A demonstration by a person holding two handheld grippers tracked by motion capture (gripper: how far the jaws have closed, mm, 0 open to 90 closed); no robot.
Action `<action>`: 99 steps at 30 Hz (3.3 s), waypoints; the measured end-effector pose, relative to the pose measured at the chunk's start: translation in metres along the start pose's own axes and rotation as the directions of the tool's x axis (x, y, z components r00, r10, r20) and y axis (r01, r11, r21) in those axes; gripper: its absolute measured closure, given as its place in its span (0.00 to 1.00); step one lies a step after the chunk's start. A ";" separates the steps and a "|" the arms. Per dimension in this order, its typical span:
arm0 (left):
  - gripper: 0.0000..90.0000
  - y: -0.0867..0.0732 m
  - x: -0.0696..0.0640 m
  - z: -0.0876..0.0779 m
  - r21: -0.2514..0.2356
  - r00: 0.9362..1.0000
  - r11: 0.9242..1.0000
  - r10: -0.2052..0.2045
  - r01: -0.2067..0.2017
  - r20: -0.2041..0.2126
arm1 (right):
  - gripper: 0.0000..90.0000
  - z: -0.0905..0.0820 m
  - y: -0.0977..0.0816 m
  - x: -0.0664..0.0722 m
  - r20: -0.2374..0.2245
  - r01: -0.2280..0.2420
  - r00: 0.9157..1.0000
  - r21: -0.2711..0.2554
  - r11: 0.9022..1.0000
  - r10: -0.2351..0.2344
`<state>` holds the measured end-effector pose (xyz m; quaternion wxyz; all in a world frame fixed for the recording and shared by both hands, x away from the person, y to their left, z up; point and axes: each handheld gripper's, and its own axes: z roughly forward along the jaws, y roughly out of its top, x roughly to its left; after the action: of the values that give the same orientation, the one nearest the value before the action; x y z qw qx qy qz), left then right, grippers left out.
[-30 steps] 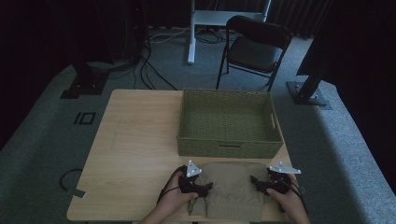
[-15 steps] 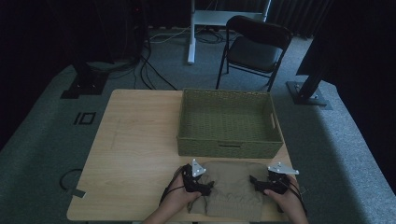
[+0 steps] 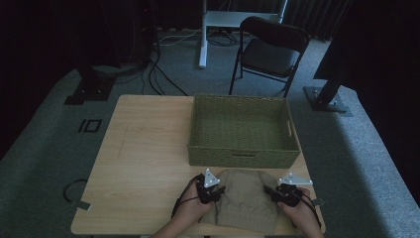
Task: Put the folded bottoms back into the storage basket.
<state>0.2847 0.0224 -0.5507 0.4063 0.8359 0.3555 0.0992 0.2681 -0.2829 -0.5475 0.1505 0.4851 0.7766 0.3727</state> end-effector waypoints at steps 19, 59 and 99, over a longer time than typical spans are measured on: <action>0.89 0.033 -0.005 -0.031 -0.057 0.999 0.998 0.030 -0.028 0.026 | 0.88 -0.034 0.027 0.004 -0.023 -0.032 0.999 -0.060 0.998 0.031; 0.90 0.119 0.020 -0.105 -0.225 0.997 0.972 0.076 -0.073 0.006 | 0.88 -0.085 0.122 0.010 -0.095 -0.026 0.995 -0.261 0.965 0.001; 0.89 0.202 0.067 -0.096 -0.316 0.996 0.945 0.068 -0.080 -0.049 | 0.88 -0.073 0.224 -0.033 -0.084 -0.081 0.995 -0.296 0.952 0.059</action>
<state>0.3941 0.0419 -0.3455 0.5246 0.7704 0.3109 0.1861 0.3839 -0.2867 -0.3394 0.1801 0.4698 0.6986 0.5087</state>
